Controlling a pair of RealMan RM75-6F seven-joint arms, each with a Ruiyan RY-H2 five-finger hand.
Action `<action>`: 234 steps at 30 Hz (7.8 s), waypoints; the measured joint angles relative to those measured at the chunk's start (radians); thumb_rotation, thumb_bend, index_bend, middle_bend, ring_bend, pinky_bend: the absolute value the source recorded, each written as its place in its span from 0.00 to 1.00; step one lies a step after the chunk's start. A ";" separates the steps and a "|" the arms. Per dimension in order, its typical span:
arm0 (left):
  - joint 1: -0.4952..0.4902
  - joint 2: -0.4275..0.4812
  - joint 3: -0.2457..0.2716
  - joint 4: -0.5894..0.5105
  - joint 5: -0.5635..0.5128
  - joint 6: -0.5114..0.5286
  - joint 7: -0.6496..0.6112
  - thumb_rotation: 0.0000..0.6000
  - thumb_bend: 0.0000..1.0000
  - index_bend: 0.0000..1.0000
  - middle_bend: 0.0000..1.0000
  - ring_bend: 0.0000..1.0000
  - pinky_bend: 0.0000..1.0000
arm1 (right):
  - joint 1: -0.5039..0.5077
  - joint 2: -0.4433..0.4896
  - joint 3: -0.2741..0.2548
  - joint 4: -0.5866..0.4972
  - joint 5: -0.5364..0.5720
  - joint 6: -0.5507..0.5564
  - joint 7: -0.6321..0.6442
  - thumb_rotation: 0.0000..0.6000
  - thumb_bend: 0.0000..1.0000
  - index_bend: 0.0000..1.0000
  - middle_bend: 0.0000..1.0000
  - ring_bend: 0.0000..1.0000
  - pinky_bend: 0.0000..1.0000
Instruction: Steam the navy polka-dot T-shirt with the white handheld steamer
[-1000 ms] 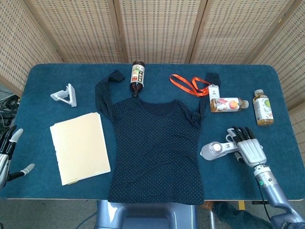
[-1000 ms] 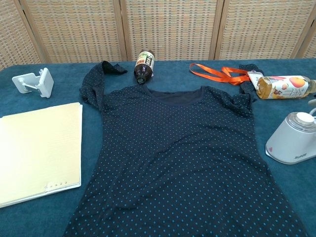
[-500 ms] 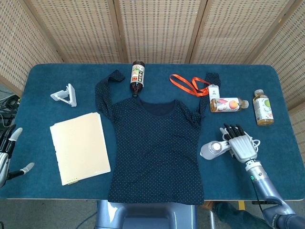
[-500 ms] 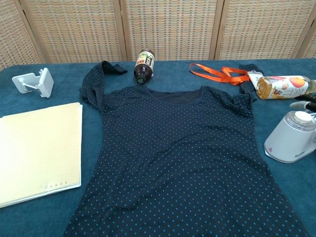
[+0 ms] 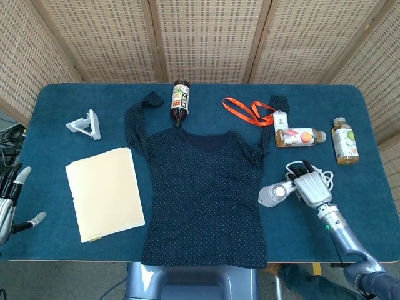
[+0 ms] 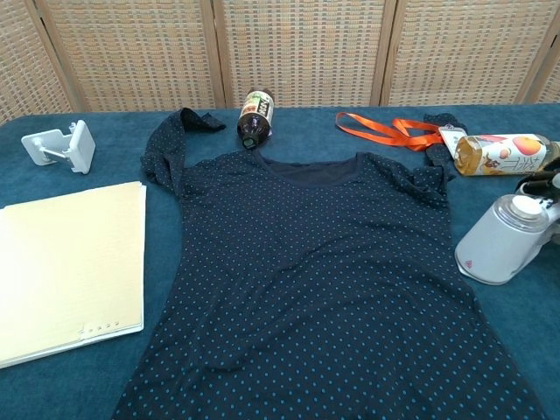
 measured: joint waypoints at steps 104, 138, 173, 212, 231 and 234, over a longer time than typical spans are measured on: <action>-0.055 -0.031 -0.019 -0.011 -0.088 -0.102 0.075 1.00 0.00 0.00 0.00 0.00 0.00 | 0.241 -0.373 -0.079 0.523 -0.074 0.027 0.403 1.00 1.00 0.65 0.59 0.71 0.98; -0.051 -0.029 -0.020 -0.009 -0.091 -0.093 0.074 1.00 0.00 0.00 0.00 0.00 0.00 | 0.349 -0.414 -0.149 0.242 -0.187 0.170 0.279 1.00 1.00 0.65 0.59 0.71 0.98; -0.046 -0.031 -0.010 -0.030 -0.066 -0.078 0.102 1.00 0.00 0.00 0.00 0.00 0.00 | 0.194 -0.296 -0.149 0.490 -0.089 0.074 0.404 1.00 1.00 0.65 0.59 0.71 0.98; -0.046 -0.031 -0.010 -0.029 -0.066 -0.078 0.105 1.00 0.00 0.00 0.00 0.00 0.00 | 0.279 -0.263 -0.241 0.052 -0.276 0.246 0.223 1.00 1.00 0.65 0.59 0.71 0.98; -0.042 -0.030 -0.009 -0.028 -0.059 -0.069 0.100 1.00 0.00 0.00 0.00 0.00 0.00 | 0.245 -0.249 -0.242 0.147 -0.276 0.236 0.170 1.00 1.00 0.65 0.59 0.71 0.98; -0.042 -0.030 -0.010 -0.029 -0.061 -0.069 0.100 1.00 0.00 0.00 0.00 0.00 0.00 | 0.229 -0.246 -0.231 0.186 -0.255 0.238 0.188 1.00 1.00 0.65 0.59 0.71 0.98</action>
